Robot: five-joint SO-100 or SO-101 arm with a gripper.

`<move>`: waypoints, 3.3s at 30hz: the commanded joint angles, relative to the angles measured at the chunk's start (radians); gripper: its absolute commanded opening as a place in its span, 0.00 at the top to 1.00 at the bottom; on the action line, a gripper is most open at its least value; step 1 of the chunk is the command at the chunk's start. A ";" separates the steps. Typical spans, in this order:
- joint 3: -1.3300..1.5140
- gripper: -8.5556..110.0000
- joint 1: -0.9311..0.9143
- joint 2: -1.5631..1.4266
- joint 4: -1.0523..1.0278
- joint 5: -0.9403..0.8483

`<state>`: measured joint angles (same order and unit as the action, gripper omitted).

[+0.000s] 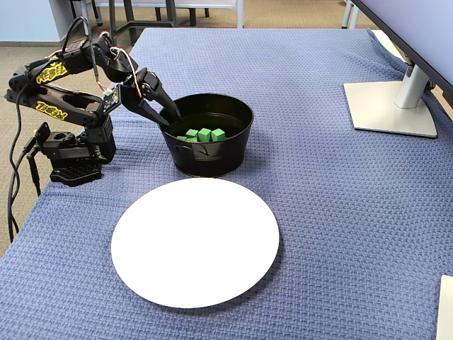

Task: Pick up the green cubes from the white plate and place them in the black recipient

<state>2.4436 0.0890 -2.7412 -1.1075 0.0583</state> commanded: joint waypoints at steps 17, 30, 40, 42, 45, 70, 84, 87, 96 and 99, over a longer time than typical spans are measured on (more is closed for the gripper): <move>-0.416 0.83 0.080 -0.040 -0.178 -0.114; -0.486 0.84 -0.005 -0.173 -0.621 -0.238; -0.336 0.86 -0.167 -0.072 -0.574 -0.302; -0.262 0.86 -0.192 -0.044 -0.537 -0.337; -0.117 0.87 -0.227 -0.021 -0.437 -0.351; 0.224 0.91 -0.229 -0.074 -0.210 -0.319; 0.305 0.91 -0.094 -0.199 -0.144 -0.278; 0.327 0.92 -0.104 -0.209 -0.127 -0.268; 0.344 0.92 -0.118 -0.219 -0.115 -0.268; 0.345 0.92 -0.129 -0.224 -0.110 -0.267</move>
<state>2.7934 -0.0245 -2.9544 -1.2410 -0.2194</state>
